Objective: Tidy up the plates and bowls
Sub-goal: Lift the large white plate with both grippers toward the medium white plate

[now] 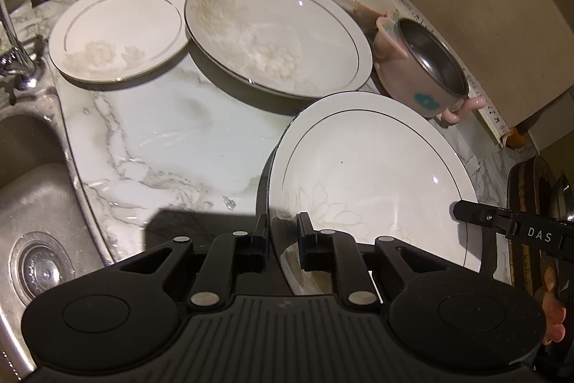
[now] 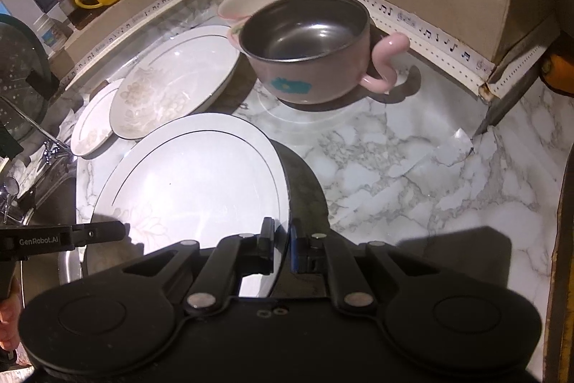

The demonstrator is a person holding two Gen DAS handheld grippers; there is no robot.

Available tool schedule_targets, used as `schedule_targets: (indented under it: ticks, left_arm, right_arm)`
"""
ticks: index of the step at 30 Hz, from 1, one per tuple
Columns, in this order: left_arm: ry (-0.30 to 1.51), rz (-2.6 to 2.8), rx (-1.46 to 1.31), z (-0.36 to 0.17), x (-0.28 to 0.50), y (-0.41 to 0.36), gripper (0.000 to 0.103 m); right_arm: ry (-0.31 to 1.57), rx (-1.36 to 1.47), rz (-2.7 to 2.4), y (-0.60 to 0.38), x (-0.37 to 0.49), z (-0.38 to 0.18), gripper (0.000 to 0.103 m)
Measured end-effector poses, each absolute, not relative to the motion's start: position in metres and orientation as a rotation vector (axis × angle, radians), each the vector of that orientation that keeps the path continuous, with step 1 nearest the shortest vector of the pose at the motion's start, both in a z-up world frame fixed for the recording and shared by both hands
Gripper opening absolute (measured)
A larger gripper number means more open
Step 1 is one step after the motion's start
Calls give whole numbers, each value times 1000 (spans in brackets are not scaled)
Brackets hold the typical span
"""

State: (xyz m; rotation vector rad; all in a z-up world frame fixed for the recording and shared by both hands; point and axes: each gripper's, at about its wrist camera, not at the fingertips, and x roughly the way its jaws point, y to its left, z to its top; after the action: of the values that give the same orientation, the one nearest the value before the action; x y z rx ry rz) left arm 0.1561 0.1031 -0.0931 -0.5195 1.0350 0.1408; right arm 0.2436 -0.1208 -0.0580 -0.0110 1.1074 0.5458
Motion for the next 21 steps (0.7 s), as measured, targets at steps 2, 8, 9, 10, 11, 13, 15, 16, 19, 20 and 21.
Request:
schedule_targets:
  ticks: [2, 8, 9, 10, 11, 13, 15, 16, 19, 20, 21]
  left_arm:
    - [1022, 145, -514, -87, 155, 106, 14]
    - [993, 162, -514, -73, 159, 120, 14]
    - [988, 167, -508, -72, 160, 123, 14]
    - [982, 173, -500, -70, 162, 124, 14]
    - [976, 180, -495, -68, 163, 127, 14]
    - [969, 186, -501, -66, 165, 133, 14]
    - [963, 192, -521, -68, 168, 141, 14]
    - [964, 198, -534, -70, 170, 144, 14]
    - [962, 213, -548, -73, 174, 152, 14]
    - [960, 215, -548, -73, 176, 154, 14]
    - [957, 215, -547, -71, 178, 156, 14]
  right_arm:
    - [1103, -7, 556, -118, 243, -53, 9]
    - [1072, 4, 572, -107, 246, -40, 9]
    - [1070, 7, 576, -104, 247, -39, 9]
    - [1067, 7, 578, -101, 249, -38, 9]
    - [1064, 7, 579, -98, 250, -37, 9]
    - [1059, 8, 584, -92, 252, -36, 9]
    - [1052, 11, 587, -87, 254, -36, 9]
    - [1046, 15, 588, -85, 256, -36, 9]
    - [1045, 22, 587, -78, 261, -37, 8]
    - [1049, 29, 587, -76, 263, -38, 8]
    - [1051, 31, 589, -74, 265, -38, 8]
